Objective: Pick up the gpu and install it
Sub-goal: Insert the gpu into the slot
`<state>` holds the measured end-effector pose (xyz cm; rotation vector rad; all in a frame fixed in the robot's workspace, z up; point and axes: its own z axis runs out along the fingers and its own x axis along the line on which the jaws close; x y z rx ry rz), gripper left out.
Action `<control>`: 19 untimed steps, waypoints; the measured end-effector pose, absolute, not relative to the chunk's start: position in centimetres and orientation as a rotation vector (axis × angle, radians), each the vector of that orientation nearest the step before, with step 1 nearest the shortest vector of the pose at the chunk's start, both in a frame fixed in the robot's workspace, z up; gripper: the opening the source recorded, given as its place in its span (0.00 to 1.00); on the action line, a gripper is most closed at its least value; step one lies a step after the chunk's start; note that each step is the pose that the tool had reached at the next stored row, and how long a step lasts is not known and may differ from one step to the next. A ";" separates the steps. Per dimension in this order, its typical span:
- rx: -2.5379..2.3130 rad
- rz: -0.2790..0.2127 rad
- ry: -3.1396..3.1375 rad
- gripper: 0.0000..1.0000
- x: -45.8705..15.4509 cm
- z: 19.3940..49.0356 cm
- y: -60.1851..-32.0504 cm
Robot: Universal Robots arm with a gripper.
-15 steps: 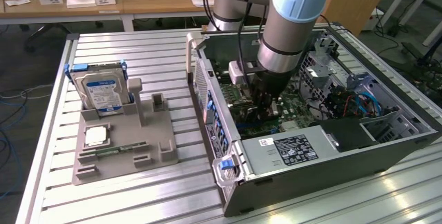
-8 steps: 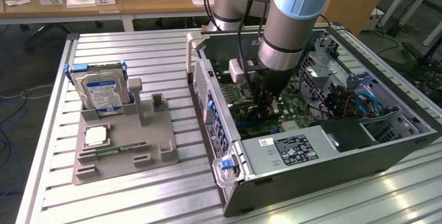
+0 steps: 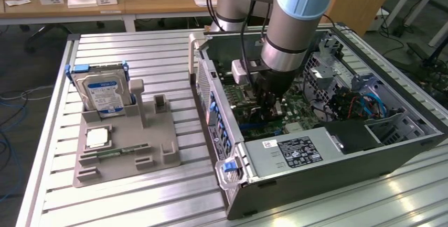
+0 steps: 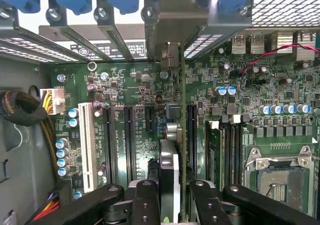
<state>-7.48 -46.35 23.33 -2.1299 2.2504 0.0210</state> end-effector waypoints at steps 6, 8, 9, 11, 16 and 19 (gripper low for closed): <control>-2.130 0.021 2.250 0.28 -7.5 23.1 -46.3; -2.130 0.021 2.250 0.28 -7.5 23.0 -46.3; -2.130 0.021 2.250 0.28 -7.5 23.0 -46.3; -2.130 0.021 2.251 0.28 -7.5 22.9 -46.3; -2.130 0.021 2.251 0.28 -7.5 22.6 -46.3; -2.130 0.021 2.251 0.28 -7.5 22.5 -46.3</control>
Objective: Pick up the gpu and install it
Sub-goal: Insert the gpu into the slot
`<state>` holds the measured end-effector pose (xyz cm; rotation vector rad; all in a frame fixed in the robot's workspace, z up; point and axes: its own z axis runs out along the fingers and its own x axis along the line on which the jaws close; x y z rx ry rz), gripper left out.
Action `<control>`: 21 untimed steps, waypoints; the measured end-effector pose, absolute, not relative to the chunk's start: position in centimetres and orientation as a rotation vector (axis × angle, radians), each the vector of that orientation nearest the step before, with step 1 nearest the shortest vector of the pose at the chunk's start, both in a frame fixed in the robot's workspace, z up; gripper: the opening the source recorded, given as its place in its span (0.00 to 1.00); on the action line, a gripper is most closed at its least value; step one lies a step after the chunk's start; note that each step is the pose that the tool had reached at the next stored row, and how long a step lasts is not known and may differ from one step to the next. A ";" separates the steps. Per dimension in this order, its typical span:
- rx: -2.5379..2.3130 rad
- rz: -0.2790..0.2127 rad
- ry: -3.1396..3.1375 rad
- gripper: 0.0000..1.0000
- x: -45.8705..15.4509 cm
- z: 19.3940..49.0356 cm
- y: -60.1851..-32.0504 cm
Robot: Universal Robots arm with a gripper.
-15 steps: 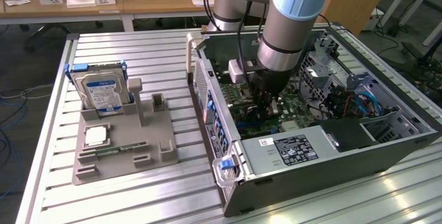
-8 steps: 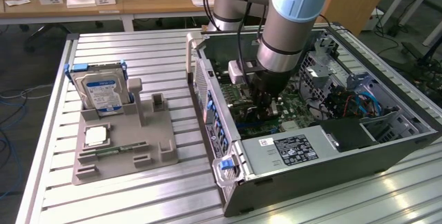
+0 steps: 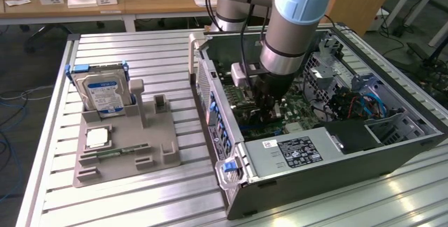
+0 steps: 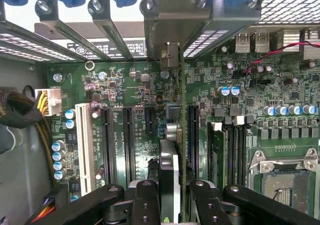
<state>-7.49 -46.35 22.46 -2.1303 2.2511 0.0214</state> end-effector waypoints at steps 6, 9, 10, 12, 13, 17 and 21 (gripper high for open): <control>-2.130 0.022 2.251 0.28 -7.5 22.4 -46.3; -2.130 0.022 2.251 0.28 -7.5 22.4 -46.3; -2.130 0.022 2.251 0.28 -7.5 22.4 -46.3; -2.130 0.021 2.251 0.28 -7.5 22.4 -46.3; -2.130 0.021 2.251 0.28 -7.6 22.3 -46.3; -2.131 0.020 2.251 0.28 -7.9 21.8 -46.4; -2.130 0.021 2.251 0.28 -7.9 21.6 -46.3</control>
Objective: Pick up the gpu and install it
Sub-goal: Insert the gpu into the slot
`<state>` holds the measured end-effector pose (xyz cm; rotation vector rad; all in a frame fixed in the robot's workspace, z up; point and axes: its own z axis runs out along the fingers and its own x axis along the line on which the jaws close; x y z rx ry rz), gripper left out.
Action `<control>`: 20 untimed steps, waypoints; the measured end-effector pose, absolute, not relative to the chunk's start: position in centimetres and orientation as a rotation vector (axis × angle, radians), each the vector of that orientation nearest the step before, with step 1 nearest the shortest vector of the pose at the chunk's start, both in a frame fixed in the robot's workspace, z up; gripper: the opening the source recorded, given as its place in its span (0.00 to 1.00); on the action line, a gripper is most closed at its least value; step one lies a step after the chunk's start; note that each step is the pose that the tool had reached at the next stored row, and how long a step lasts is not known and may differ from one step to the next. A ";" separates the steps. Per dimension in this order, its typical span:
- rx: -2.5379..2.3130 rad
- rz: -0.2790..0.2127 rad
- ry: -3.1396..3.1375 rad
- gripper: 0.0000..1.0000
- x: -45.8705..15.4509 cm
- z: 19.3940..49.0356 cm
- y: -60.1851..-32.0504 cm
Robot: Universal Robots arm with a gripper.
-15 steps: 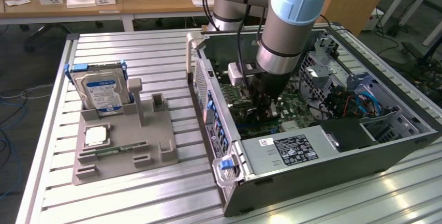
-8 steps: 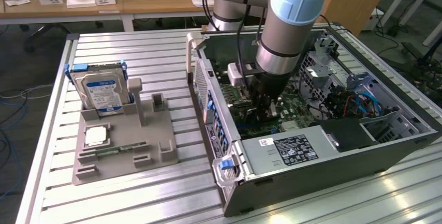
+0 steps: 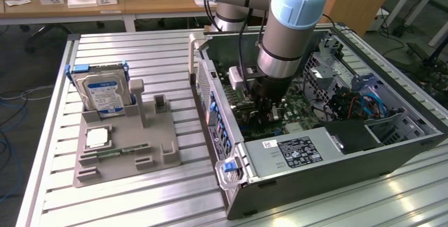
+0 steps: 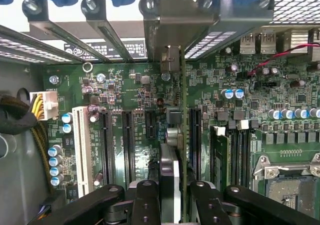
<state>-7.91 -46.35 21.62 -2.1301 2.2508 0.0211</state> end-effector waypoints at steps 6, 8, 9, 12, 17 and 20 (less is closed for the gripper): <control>-2.127 0.024 2.250 0.29 -8.0 21.5 -46.3; -2.129 0.020 2.250 0.34 -8.0 21.8 -46.3; -2.129 0.020 2.249 0.34 -7.9 21.9 -46.3; -2.129 0.019 2.249 0.34 -7.9 22.9 -46.3; -2.128 0.018 2.248 0.34 -7.9 25.2 -46.3; -2.128 0.017 2.248 0.34 -8.0 26.5 -46.3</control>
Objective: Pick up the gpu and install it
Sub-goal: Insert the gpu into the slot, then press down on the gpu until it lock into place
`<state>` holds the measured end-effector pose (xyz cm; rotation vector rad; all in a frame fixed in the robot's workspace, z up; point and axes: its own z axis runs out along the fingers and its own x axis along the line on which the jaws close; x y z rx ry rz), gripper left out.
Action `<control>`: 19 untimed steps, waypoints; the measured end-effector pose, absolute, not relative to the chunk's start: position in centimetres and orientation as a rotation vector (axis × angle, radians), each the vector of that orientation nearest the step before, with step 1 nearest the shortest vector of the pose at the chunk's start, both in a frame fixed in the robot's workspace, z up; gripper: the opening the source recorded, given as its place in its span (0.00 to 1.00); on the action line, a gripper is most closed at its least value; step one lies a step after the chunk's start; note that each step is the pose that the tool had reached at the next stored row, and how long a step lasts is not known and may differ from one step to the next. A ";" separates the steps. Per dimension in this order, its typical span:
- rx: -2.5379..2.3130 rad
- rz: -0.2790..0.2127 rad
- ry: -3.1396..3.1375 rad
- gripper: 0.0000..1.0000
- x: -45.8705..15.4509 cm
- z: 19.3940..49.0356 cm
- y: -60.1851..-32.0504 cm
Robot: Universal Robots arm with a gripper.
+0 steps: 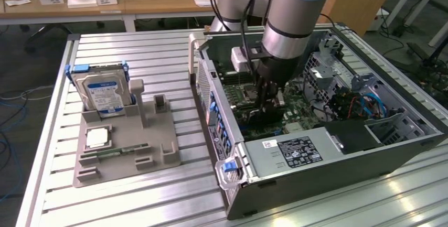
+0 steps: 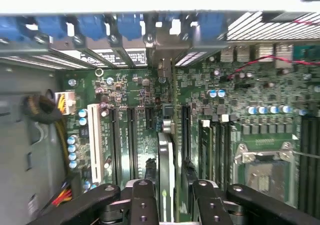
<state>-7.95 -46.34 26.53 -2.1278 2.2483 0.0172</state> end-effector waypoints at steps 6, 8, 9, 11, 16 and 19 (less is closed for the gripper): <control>-2.127 0.015 2.247 0.34 -8.0 27.7 -46.3; -2.127 0.015 2.247 0.33 -8.0 27.7 -46.3; -2.127 0.015 2.247 0.26 -8.0 27.7 -46.3; -2.127 0.015 2.247 0.14 -8.0 27.7 -46.3; -2.127 0.015 2.247 0.11 -8.0 27.7 -46.3; -2.127 0.015 2.247 0.11 -8.0 27.7 -46.3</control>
